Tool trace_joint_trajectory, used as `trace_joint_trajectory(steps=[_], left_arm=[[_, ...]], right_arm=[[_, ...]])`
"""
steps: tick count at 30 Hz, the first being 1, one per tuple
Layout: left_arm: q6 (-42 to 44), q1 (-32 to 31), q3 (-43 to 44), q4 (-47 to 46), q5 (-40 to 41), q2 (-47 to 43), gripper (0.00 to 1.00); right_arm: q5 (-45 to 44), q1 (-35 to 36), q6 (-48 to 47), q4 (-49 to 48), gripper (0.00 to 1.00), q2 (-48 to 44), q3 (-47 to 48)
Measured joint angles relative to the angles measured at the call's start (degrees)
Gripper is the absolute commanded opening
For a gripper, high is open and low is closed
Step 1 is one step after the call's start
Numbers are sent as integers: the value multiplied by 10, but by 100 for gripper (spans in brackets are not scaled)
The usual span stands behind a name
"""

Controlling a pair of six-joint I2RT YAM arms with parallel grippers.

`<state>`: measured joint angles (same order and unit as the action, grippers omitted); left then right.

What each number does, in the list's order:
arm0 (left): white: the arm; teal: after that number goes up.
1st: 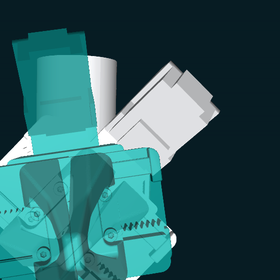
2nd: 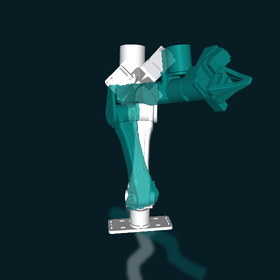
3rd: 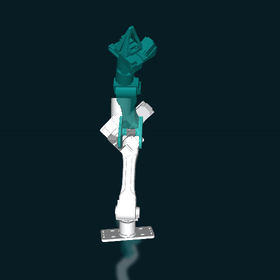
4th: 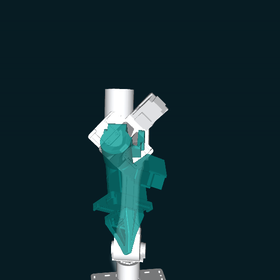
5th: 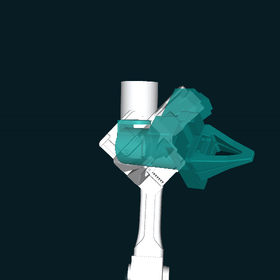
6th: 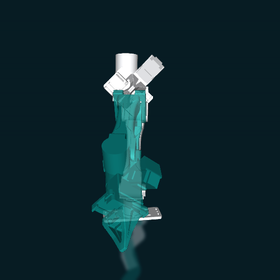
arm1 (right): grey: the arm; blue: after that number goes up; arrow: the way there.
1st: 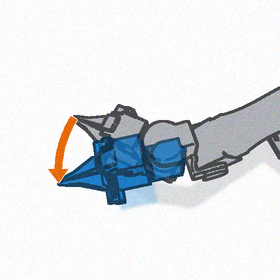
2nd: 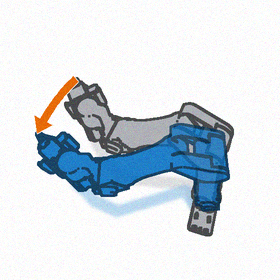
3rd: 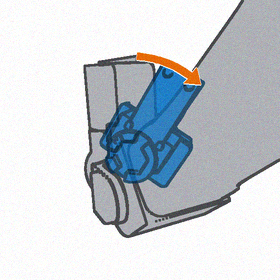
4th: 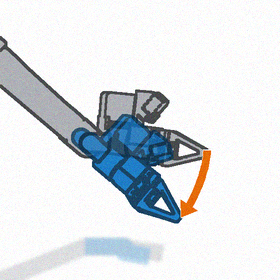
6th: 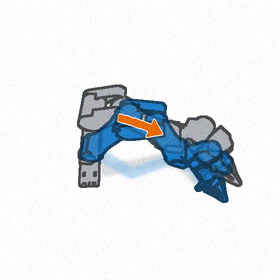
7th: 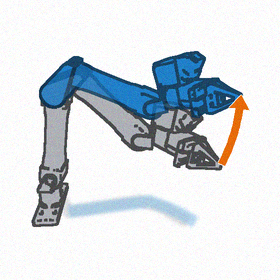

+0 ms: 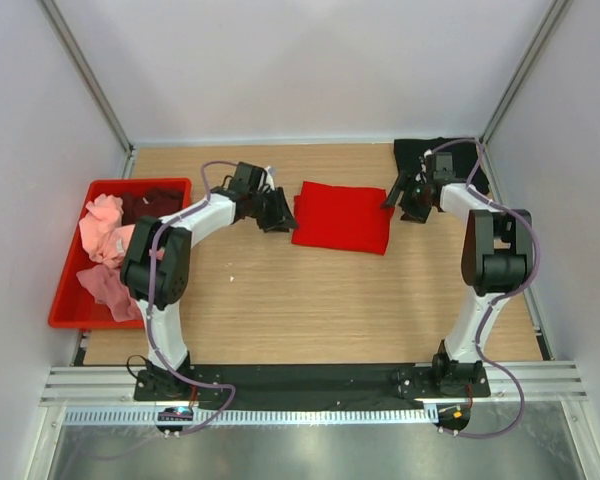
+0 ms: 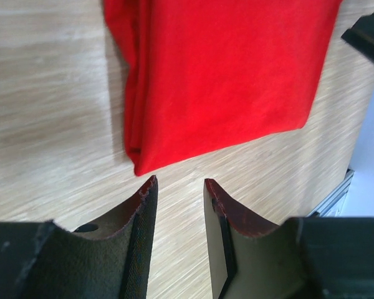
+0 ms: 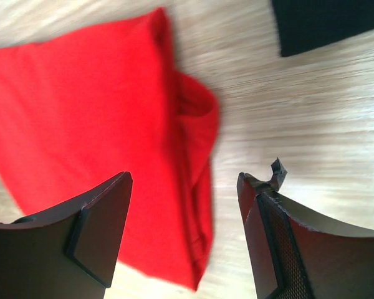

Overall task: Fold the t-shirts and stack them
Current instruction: Fold the tshirt, then neatly place the folded tshirt to the corner

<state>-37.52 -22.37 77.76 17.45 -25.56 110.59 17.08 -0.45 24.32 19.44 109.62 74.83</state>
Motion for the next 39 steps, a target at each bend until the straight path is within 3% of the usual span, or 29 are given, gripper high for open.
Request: trace_joint_trajectory(steps=[9,15,23,34,37,39], left_arm=[[3,0,-26,35,7,-14,38],[9,0,-52,91,30,-99,40],[35,0,-47,141,53,-203,41],[53,0,-46,181,70,-208,41],[57,0,-45,190,70,-208,41],[63,0,-40,201,72,-208,41]], right_arm=[[-12,16,-26,-24,75,42,10],[-25,57,-52,-40,74,57,26],[-43,61,-56,-42,75,66,39],[-38,61,-62,-39,71,98,83],[-27,59,-63,-40,63,109,95],[-19,58,-65,-40,48,117,103]])
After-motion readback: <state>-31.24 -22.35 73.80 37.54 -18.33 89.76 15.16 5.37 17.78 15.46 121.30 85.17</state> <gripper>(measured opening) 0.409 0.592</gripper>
